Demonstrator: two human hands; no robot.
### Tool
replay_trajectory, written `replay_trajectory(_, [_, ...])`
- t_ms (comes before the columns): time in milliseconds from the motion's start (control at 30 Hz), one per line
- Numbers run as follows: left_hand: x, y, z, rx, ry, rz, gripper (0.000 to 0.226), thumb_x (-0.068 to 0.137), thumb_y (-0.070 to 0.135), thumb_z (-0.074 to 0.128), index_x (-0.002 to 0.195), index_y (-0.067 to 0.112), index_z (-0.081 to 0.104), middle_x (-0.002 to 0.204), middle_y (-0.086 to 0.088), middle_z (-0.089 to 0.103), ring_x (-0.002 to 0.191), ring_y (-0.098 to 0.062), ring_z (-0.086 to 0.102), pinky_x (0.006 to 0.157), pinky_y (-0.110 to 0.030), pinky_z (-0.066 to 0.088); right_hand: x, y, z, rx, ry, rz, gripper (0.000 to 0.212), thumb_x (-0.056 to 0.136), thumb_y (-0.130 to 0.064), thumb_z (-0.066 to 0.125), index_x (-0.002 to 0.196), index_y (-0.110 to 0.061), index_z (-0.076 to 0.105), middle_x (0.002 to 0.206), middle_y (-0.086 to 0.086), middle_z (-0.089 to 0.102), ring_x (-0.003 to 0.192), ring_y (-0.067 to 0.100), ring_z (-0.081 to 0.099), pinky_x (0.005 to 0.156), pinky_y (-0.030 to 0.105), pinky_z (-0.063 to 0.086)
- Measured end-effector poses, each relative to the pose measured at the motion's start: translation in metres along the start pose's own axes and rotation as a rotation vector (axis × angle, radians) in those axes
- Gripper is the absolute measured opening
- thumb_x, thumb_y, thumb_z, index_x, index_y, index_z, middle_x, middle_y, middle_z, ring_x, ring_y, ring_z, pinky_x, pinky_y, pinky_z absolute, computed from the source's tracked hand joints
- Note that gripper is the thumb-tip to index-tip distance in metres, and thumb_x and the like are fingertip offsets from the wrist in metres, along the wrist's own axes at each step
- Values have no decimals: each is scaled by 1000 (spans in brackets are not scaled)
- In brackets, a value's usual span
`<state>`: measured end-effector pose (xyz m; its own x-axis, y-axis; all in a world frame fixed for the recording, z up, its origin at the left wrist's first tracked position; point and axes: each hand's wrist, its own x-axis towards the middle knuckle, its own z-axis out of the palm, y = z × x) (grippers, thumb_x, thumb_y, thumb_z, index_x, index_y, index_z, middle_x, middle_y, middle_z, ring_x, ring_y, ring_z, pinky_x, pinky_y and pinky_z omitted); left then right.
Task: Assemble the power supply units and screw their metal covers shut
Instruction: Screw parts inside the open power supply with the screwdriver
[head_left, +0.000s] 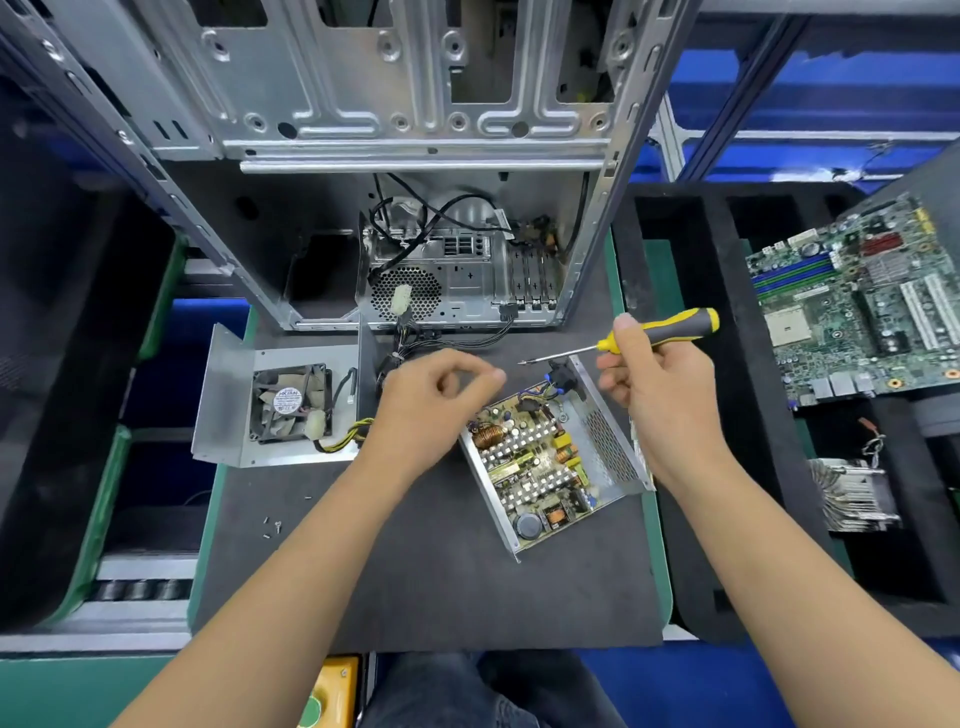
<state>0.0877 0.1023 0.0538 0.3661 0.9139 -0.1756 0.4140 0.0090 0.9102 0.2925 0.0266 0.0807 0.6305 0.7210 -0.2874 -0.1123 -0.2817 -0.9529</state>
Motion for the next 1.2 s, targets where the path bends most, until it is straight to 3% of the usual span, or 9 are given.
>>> replay_trajectory(100, [11,3,9,389,-233,61,56,66,76,67,105,35,70,86,19,57,81,3,51,75,-18,43,12,-6,-1,-221,23,-122,30,90,-48,61,82,-20,67,67,-3,71,59,9,66,71,34,51])
replay_trajectory(167, [19,4,18,580,-391,33,88,60,86,63,125,28,62,111,8,57,110,-12,51,92,-31,43,18,-11,2,-327,3,-190,25,91,-46,61,83,-22,65,68,-8,70,57,7,67,70,29,48])
replay_trajectory(300, [30,-3,29,845,-521,63,122,45,104,39,139,27,50,120,-1,49,116,-24,36,97,-38,31,26,-12,9,-530,-91,-265,21,92,-43,62,79,-27,63,66,-5,68,60,7,66,66,23,49])
replay_trajectory(467, [42,-10,27,765,-648,-8,116,46,105,33,134,33,57,110,2,53,121,-24,44,93,-37,38,35,-6,19,-726,-171,-294,25,91,-46,62,83,-22,66,57,-4,63,61,9,60,62,25,49])
replay_trajectory(533, [50,-10,22,695,-703,-55,112,48,102,39,136,34,54,126,2,59,127,-23,48,102,-41,43,38,-4,20,-726,-171,-303,25,91,-45,62,83,-21,65,56,-5,61,62,8,58,60,21,46])
replay_trajectory(667, [58,-4,14,736,-871,-121,128,40,103,48,149,37,32,150,5,45,138,-20,41,109,-42,40,41,-3,20,-685,-141,-326,24,92,-43,62,76,-25,62,63,-7,62,62,7,56,57,13,42])
replay_trajectory(733, [59,-6,10,690,-872,-70,124,41,100,54,147,39,34,145,10,47,135,-16,41,109,-43,41,41,-3,20,-659,-133,-332,23,93,-42,62,75,-27,60,68,-8,63,61,8,56,57,10,41])
replay_trajectory(867, [52,-13,-7,746,-911,61,111,37,91,65,136,48,42,101,24,39,109,-5,33,95,-40,46,40,1,19,-608,-120,-320,20,93,-42,61,77,-32,59,65,-2,64,59,10,58,57,16,43])
replay_trajectory(1200, [69,-17,-11,959,-1065,285,116,50,63,87,144,56,19,93,20,29,94,-12,27,80,-34,40,37,7,17,-557,-98,-290,15,92,-42,62,79,-34,61,62,3,64,62,14,62,65,31,52])
